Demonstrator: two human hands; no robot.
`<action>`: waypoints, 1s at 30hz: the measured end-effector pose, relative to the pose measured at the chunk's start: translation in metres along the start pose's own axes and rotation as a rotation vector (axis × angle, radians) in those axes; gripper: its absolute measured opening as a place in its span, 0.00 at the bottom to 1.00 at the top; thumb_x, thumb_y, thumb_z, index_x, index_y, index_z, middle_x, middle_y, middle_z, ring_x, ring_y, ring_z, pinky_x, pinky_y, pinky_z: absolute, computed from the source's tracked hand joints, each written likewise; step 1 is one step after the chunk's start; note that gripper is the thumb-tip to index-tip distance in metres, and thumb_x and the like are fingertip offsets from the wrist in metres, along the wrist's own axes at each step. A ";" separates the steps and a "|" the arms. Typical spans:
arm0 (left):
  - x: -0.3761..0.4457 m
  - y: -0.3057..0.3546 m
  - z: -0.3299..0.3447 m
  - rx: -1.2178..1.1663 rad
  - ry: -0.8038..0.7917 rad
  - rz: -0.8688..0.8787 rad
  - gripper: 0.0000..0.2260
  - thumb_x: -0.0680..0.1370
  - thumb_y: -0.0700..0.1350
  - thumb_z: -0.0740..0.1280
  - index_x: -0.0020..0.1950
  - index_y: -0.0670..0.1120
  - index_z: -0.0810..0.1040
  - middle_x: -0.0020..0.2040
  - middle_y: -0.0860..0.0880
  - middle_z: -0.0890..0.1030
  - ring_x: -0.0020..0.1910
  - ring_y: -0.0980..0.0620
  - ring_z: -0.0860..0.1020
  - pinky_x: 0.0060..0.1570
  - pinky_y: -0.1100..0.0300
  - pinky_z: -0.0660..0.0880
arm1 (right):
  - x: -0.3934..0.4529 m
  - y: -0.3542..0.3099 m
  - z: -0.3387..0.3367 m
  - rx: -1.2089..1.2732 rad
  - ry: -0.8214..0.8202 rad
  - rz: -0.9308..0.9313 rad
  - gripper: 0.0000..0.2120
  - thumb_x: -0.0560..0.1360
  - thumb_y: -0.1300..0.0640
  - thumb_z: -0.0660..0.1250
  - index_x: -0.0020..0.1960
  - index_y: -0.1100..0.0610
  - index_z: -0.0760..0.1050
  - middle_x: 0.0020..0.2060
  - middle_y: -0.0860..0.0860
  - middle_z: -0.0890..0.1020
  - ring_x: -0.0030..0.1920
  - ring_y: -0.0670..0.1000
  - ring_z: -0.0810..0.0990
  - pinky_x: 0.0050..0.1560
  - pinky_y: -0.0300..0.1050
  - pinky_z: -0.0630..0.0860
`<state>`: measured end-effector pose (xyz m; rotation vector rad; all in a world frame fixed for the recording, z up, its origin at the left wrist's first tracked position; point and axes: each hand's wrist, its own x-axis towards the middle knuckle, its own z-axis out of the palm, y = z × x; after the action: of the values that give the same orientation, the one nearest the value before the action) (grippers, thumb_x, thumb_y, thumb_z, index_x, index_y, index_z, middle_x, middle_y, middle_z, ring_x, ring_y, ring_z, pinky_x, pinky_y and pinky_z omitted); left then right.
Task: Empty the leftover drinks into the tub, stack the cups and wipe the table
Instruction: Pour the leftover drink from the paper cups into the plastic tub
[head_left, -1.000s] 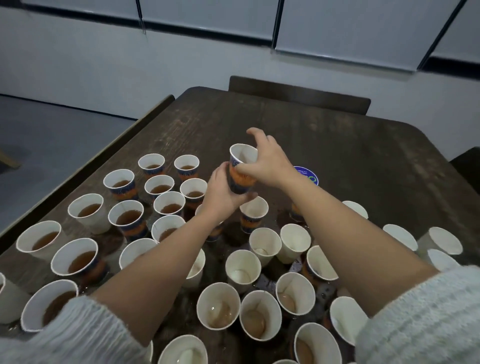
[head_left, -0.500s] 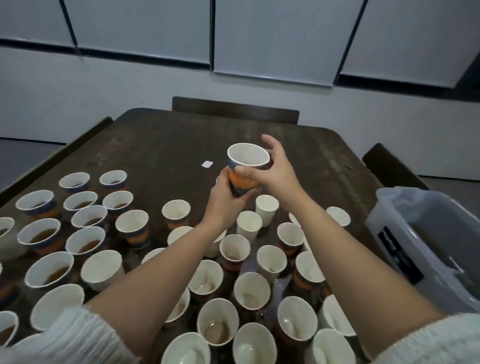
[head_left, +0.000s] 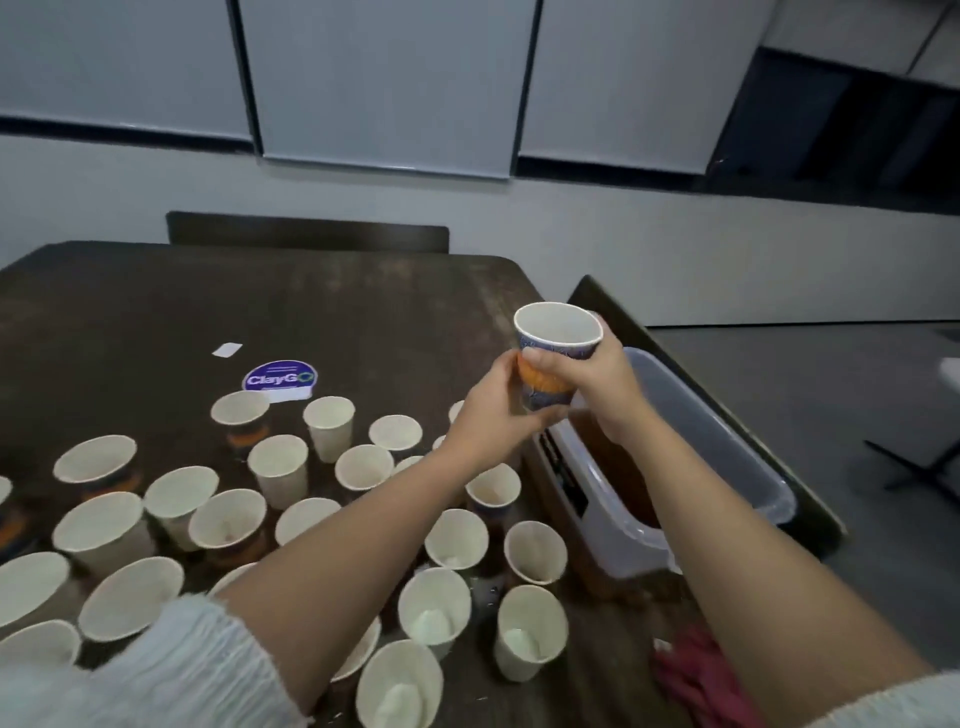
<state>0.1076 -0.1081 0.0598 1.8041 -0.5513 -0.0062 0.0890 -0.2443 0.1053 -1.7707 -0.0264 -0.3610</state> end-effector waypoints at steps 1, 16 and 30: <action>0.004 0.001 0.018 0.025 -0.037 0.003 0.27 0.72 0.49 0.75 0.67 0.51 0.67 0.57 0.58 0.75 0.57 0.60 0.74 0.48 0.78 0.69 | -0.001 0.005 -0.023 -0.027 0.030 0.000 0.28 0.63 0.58 0.81 0.59 0.55 0.73 0.51 0.50 0.81 0.53 0.48 0.81 0.51 0.41 0.78; 0.013 -0.044 0.114 0.751 -0.220 -0.075 0.28 0.83 0.56 0.48 0.79 0.42 0.48 0.80 0.46 0.44 0.78 0.50 0.42 0.75 0.50 0.42 | -0.027 0.058 -0.165 -0.564 -0.053 0.147 0.34 0.67 0.56 0.79 0.66 0.51 0.64 0.52 0.46 0.73 0.51 0.46 0.74 0.42 0.34 0.72; 0.011 -0.049 0.115 0.690 -0.211 -0.073 0.26 0.84 0.52 0.48 0.79 0.43 0.49 0.80 0.47 0.44 0.78 0.52 0.41 0.75 0.52 0.42 | -0.017 0.068 -0.173 -0.780 -0.153 0.166 0.38 0.65 0.52 0.80 0.68 0.52 0.64 0.57 0.49 0.75 0.57 0.50 0.75 0.54 0.45 0.75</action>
<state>0.1025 -0.2072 -0.0176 2.5155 -0.6903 -0.0634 0.0479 -0.4225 0.0684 -2.5485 0.1735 -0.1105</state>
